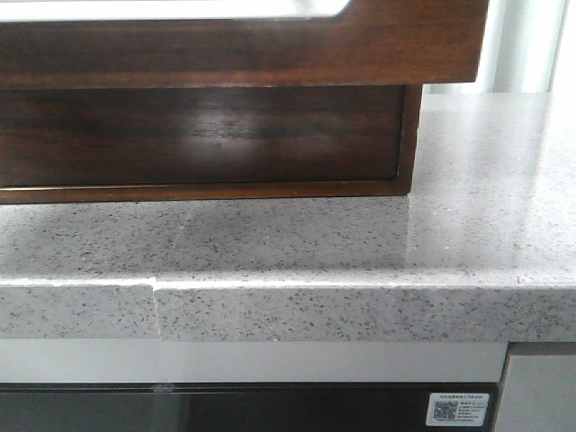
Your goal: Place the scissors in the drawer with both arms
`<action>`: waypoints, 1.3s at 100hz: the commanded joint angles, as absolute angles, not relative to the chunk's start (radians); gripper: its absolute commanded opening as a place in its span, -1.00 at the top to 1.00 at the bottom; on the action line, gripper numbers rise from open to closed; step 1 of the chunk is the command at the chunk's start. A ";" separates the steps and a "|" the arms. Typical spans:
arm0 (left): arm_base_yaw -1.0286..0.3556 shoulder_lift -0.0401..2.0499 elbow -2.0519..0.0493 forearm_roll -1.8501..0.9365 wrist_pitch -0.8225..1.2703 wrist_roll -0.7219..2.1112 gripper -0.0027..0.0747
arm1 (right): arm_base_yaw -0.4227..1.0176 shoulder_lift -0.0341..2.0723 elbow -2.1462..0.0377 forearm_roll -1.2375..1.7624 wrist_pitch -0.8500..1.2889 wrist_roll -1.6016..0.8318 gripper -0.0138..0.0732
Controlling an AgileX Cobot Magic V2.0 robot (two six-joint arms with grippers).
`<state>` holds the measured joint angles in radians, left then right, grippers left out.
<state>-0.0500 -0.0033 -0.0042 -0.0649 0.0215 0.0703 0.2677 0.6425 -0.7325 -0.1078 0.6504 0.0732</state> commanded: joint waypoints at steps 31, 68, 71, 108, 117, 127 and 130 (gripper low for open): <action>-0.048 -0.035 0.031 -0.074 -0.060 0.060 0.98 | 0.093 0.242 -0.332 -0.059 0.161 0.072 0.84; -0.048 -0.035 0.031 -0.074 -0.060 0.060 0.98 | 0.054 0.020 0.009 -0.029 -0.100 0.072 0.84; -0.048 -0.035 0.031 -0.074 -0.060 0.060 0.98 | 0.049 0.003 0.029 -0.031 -0.114 0.072 0.84; -0.048 -0.035 0.031 -0.074 -0.060 0.060 0.98 | 0.030 -0.032 0.027 -0.057 -0.050 0.068 0.84; -0.048 -0.035 0.031 -0.074 -0.060 0.060 0.98 | 0.030 -0.032 0.027 -0.057 -0.050 0.068 0.84; -0.048 -0.035 0.031 -0.074 -0.060 0.060 0.98 | 0.030 -0.032 0.027 -0.057 -0.050 0.068 0.84; -0.048 -0.035 0.031 -0.074 -0.060 0.060 0.98 | 0.030 -0.032 0.027 -0.057 -0.050 0.068 0.84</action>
